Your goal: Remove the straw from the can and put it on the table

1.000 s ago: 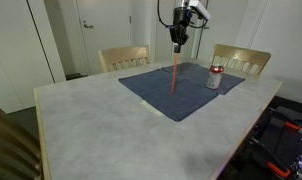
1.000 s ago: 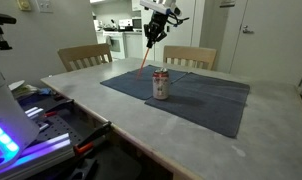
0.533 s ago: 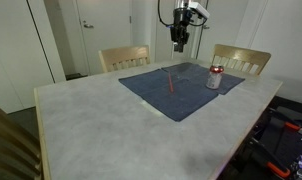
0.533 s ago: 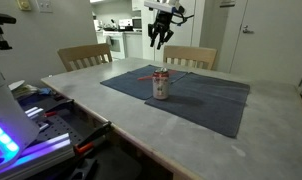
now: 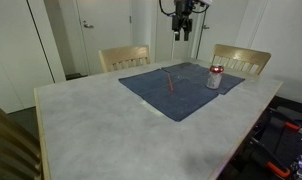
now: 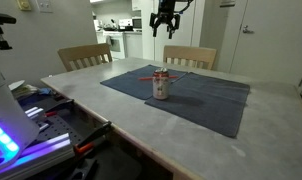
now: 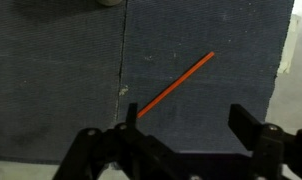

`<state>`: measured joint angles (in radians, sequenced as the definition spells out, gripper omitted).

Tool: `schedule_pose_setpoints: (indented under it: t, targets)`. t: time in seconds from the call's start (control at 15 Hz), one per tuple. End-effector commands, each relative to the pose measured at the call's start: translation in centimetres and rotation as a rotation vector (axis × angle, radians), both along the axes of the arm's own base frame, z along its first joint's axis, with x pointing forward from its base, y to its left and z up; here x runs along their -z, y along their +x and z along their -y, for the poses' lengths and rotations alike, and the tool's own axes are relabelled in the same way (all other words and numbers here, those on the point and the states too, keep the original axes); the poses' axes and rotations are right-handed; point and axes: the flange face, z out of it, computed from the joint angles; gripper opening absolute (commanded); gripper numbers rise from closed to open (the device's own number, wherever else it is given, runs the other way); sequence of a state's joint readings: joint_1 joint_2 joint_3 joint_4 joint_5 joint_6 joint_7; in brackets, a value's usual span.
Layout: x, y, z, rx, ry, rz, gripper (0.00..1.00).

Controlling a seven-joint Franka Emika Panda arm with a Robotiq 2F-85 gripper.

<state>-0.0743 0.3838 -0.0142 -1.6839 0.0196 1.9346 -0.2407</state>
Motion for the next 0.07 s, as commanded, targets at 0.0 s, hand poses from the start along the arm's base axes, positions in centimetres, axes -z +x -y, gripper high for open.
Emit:
schedule_pose_setpoints:
  t: [0.0]
  targets:
    - [-1.82,-1.98,-1.67,0.012,-0.055,0.015,1.0]
